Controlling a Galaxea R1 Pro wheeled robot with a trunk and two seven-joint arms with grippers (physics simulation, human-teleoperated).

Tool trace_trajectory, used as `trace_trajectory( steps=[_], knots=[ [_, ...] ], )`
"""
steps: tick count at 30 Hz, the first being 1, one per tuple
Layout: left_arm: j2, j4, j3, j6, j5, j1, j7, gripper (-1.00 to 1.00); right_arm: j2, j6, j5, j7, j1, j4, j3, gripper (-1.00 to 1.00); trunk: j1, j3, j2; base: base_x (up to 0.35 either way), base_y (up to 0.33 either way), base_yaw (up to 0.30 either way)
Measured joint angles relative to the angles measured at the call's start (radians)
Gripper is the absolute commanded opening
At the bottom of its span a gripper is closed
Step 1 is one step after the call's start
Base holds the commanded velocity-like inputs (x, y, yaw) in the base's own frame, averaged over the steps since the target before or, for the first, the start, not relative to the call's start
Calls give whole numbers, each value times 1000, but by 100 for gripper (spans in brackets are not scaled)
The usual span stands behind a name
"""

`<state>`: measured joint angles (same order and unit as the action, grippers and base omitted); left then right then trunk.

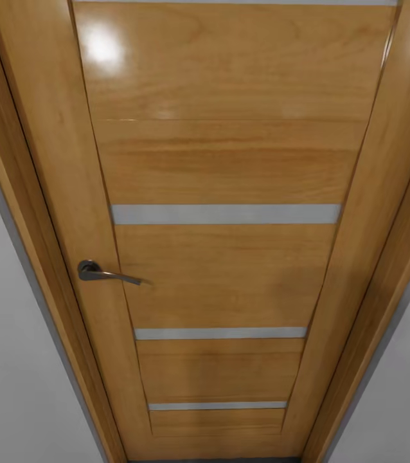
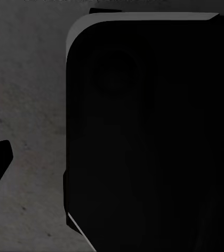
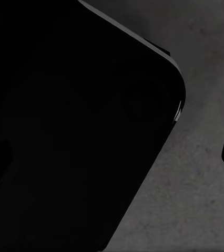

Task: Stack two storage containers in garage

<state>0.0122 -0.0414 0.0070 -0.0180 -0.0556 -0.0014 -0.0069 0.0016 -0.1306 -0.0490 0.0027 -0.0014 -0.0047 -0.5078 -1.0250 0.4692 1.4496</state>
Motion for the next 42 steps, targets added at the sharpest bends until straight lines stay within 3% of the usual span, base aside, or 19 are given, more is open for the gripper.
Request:
trace_trajectory(
  steps=[42],
  knots=[
    [2, -3, -5, 0, 5, 0, 1, 100, -14, -15, 7, -11, 0, -7, 0, 100, 0, 0, 0, 0, 0, 0]
  ],
)
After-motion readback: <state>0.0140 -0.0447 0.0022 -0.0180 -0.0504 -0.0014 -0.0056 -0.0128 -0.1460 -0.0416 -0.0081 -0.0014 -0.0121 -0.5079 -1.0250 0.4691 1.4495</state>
